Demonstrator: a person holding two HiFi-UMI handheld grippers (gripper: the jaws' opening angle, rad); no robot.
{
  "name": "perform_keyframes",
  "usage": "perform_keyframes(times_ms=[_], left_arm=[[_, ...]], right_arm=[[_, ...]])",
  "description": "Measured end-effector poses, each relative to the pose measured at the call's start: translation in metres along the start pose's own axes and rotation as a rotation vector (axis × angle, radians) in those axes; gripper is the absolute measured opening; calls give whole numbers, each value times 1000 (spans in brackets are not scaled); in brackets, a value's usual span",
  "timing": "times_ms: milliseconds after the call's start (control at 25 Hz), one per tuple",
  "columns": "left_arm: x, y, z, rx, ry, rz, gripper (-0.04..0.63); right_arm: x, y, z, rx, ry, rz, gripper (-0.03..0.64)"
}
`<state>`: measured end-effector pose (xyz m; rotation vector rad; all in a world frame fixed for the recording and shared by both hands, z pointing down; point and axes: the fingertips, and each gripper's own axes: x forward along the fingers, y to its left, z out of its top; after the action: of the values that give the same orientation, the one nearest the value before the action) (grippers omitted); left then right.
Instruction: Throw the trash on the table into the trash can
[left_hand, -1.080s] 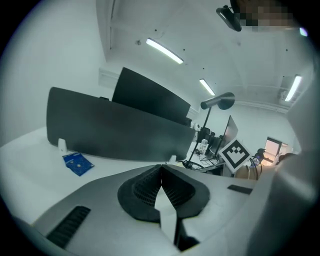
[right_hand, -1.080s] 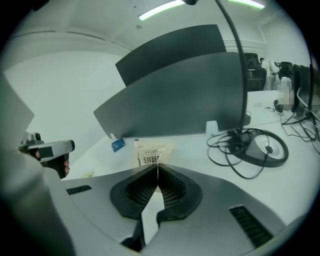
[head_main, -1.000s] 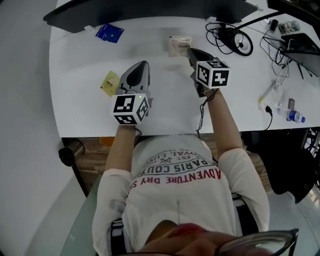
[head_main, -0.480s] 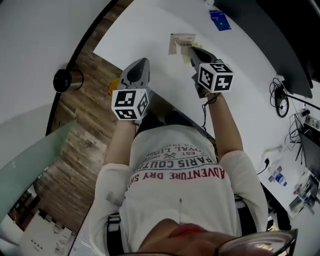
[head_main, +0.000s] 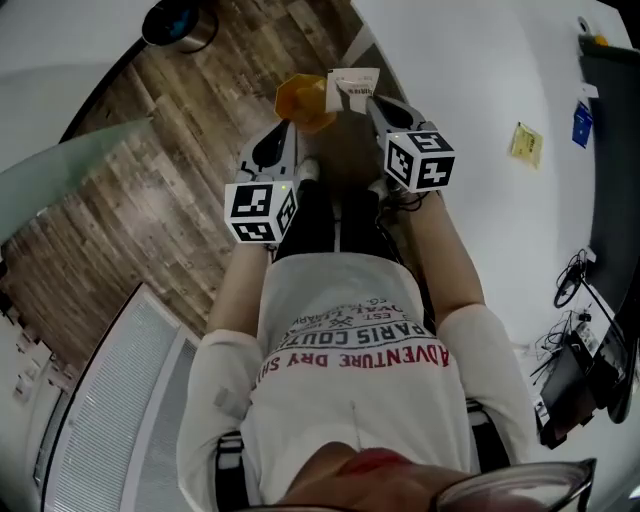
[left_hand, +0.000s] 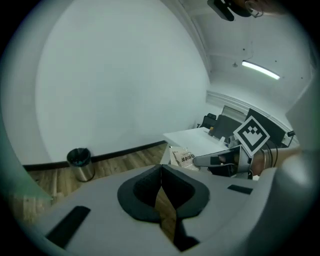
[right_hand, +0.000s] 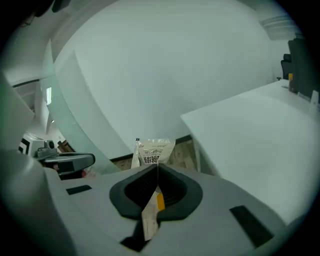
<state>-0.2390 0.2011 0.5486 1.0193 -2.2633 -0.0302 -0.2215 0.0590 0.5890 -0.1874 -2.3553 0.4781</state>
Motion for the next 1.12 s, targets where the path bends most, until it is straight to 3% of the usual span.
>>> perform_keyframes(times_ms=[160, 360, 680, 920, 1000, 1120], left_arm=[[8, 72, -71, -89, 84, 65, 25], [40, 141, -162, -151, 178, 96, 25], [94, 189, -297, -281, 293, 122, 25], [112, 186, -343, -310, 324, 100, 25], [111, 186, -345, -322, 320, 105, 25], [105, 183, -339, -338, 312, 102, 25]], right_arm=[[93, 18, -57, -20, 111, 6, 28], [204, -5, -144, -59, 225, -41, 29], [317, -63, -293, -88, 408, -108, 29], [344, -86, -343, -160, 405, -150, 45], [342, -91, -342, -164, 393, -173, 101], [334, -87, -328, -152, 371, -177, 114]])
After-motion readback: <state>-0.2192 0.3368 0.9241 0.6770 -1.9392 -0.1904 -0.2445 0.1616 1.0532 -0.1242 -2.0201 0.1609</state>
